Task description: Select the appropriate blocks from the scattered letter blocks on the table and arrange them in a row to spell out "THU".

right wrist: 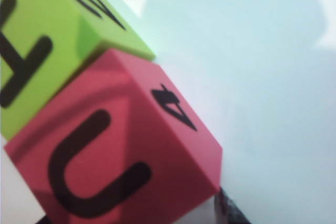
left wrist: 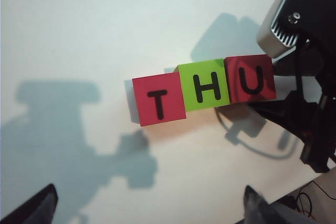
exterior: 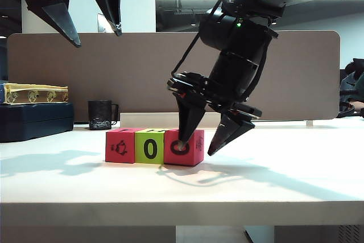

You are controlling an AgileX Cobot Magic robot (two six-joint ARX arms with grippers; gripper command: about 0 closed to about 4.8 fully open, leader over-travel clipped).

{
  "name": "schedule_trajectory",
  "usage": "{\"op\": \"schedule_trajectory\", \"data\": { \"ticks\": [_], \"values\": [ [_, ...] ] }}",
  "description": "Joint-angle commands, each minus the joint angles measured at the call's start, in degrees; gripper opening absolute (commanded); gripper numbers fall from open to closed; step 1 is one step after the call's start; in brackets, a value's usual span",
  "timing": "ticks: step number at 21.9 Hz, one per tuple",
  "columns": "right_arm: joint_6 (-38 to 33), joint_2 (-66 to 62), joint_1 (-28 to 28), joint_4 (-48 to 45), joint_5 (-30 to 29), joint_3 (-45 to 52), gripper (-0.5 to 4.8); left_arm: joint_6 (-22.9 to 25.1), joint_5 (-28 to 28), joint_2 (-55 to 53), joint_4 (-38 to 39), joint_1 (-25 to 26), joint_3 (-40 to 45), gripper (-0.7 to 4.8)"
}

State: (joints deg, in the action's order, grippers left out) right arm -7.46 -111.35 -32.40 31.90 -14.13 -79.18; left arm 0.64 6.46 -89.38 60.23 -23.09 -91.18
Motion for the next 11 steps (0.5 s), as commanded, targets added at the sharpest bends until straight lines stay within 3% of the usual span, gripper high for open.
{"op": "schedule_trajectory", "data": {
  "ticks": [1,11],
  "values": [
    [-0.07,0.20,-0.09,-0.79,0.04,-0.28,3.05,0.94,0.20,0.39,-0.28,-0.07,-0.04,4.79],
    [0.17,5.51,-0.02,2.38,0.22,-0.33,3.06,1.53,0.20,0.39,-0.61,-0.02,-0.04,4.79]
  ]
}}
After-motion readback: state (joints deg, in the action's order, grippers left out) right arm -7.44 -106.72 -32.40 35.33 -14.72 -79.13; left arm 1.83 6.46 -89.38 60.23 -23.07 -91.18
